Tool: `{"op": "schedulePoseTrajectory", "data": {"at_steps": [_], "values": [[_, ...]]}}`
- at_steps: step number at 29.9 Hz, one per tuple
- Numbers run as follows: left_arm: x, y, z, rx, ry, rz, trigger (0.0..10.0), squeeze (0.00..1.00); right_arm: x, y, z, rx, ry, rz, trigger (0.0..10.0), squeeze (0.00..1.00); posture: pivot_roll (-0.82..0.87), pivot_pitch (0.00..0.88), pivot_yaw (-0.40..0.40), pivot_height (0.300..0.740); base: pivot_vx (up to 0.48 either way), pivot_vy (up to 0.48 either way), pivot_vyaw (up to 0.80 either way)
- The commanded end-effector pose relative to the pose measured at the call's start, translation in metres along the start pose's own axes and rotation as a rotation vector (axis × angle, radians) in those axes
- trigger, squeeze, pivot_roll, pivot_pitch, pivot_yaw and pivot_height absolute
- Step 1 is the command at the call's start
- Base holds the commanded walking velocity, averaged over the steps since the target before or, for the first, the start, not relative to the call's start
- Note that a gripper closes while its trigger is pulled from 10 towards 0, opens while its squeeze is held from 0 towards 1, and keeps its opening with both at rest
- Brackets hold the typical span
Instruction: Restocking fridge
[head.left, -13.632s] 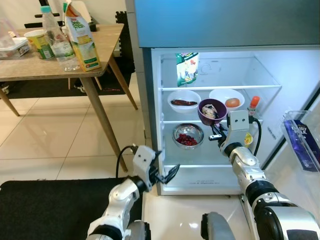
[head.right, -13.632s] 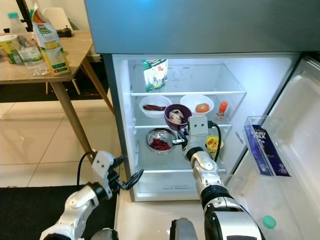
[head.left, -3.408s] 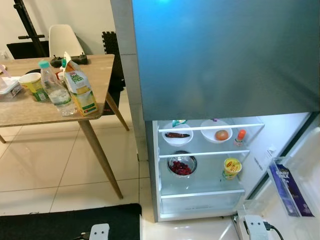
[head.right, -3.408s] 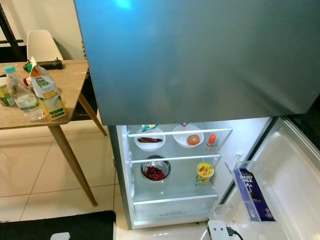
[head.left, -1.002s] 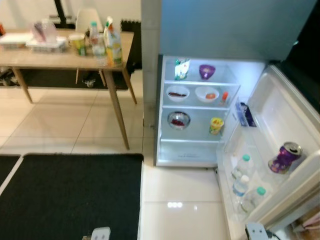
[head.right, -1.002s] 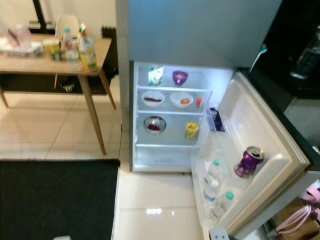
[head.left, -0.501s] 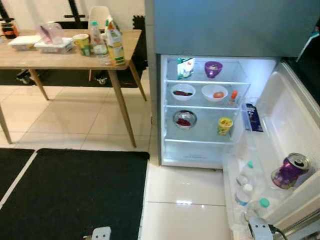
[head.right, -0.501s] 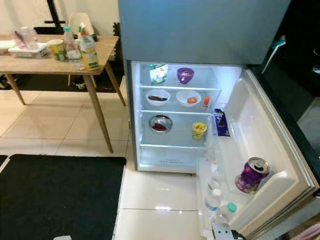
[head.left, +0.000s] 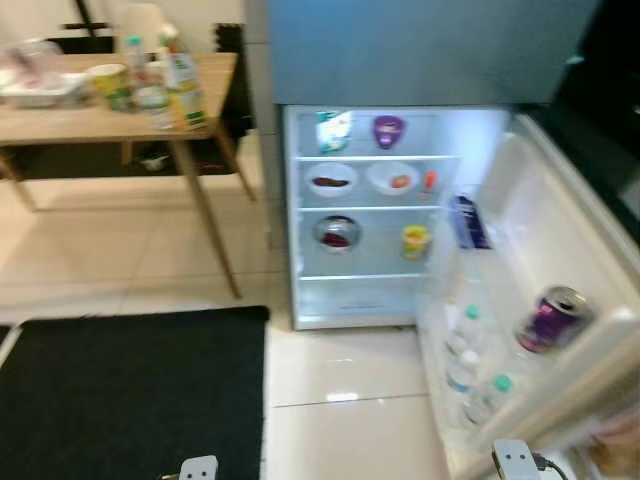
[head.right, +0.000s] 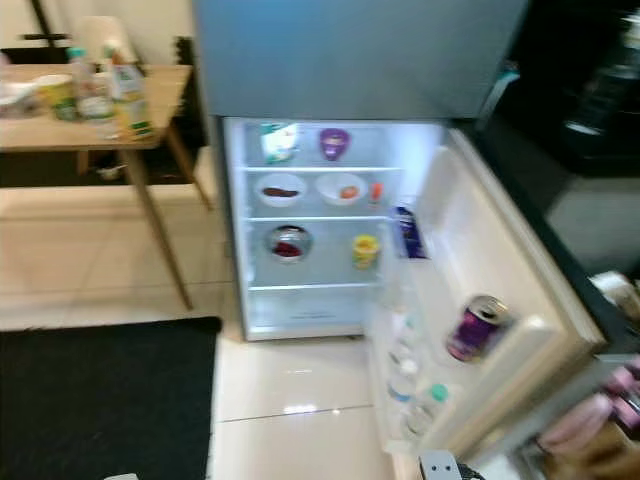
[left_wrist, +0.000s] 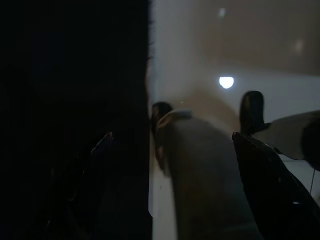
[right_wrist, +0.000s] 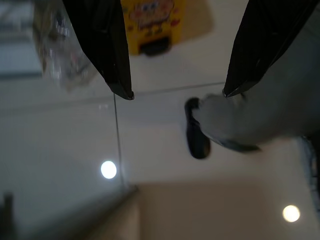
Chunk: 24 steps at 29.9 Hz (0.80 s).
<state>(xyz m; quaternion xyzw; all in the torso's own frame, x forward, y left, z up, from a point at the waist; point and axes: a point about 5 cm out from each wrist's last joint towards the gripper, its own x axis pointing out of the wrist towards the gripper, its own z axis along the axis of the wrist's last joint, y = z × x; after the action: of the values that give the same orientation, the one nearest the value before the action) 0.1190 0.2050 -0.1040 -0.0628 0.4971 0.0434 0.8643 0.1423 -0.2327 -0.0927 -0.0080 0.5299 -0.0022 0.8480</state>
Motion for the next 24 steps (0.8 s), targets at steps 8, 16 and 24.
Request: {"op": "schedulePoseTrajectory", "data": {"at_steps": [8,16,24], "values": [[-0.0003,-0.0021,-0.0025,0.011,0.005,-0.011,10.0,0.00,-0.0009,-0.0036,-0.0034,0.030,0.009,-0.028,10.0,0.00,-0.06,0.000,-0.034,0.740,0.000,0.000,-0.73],[0.0000,-0.0044,-0.0026,0.032,0.011,-0.033,10.0,0.00,-0.0005,-0.0038,0.0000,0.034,-0.004,-0.034,10.0,0.00,-0.06,0.000,-0.034,0.740,0.000,-0.120,-0.20],[0.0000,-0.0037,-0.0029,0.023,0.011,-0.021,10.0,0.00,-0.0004,-0.0039,0.0007,0.031,-0.003,-0.041,10.0,0.00,-0.06,0.000,-0.033,0.740,0.000,-0.360,0.00]]}}
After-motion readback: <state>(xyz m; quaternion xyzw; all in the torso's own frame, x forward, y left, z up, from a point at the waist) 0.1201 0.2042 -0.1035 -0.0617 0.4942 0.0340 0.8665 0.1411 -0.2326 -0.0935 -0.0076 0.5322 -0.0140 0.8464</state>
